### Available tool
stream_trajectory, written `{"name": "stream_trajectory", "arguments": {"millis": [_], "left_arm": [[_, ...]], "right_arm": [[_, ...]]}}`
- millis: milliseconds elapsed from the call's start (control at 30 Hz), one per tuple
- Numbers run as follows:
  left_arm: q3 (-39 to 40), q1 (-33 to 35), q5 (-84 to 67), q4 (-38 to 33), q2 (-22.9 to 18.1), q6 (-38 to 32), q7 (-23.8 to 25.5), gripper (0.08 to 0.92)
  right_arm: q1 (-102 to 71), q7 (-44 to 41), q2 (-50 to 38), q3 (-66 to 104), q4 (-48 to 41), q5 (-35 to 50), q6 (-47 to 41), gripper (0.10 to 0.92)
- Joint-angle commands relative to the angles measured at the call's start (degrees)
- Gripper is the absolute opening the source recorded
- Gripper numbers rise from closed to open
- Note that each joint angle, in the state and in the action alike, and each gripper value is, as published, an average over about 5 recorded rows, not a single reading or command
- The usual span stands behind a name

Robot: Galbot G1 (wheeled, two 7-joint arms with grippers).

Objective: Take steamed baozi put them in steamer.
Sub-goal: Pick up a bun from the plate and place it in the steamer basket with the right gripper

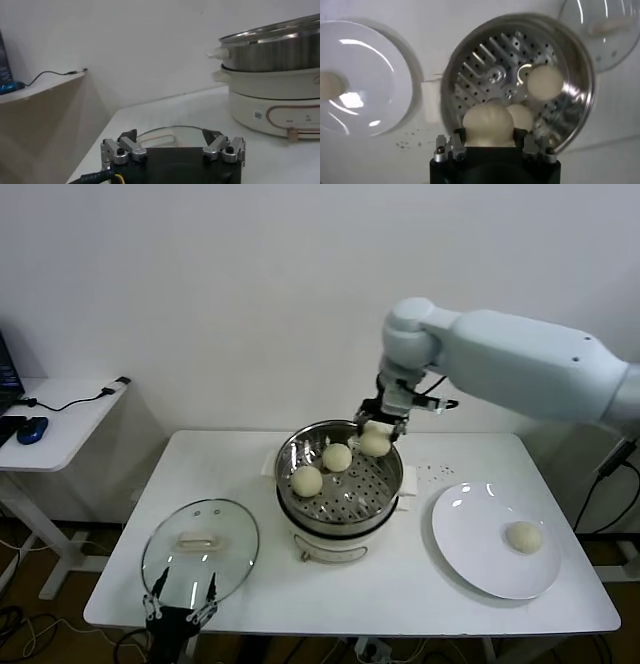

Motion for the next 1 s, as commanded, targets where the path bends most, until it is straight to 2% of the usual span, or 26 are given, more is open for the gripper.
{"name": "stream_trajectory", "arguments": {"millis": [33,800,1000], "left_arm": [[-0.5,0.4,-0.5,0.0,0.1,0.0,0.0,0.823],[-1.2,0.5,-1.2,1.4,0.3,-0.6,0.1,0.823],[-1.1,0.3,-1.1,1.3,0.2,-0.5,0.0,0.823]], "right_arm": [[-8.3,0.9,7.2,0.5,1.7,-6.5,3.8,0.628],[-13.2,2.9,7.8,-1.6,0.1,-6.2,2.3,0.633],[-12.2,2.5,6.7,-0.5,0.5,-6.0,1.5,0.758]]}}
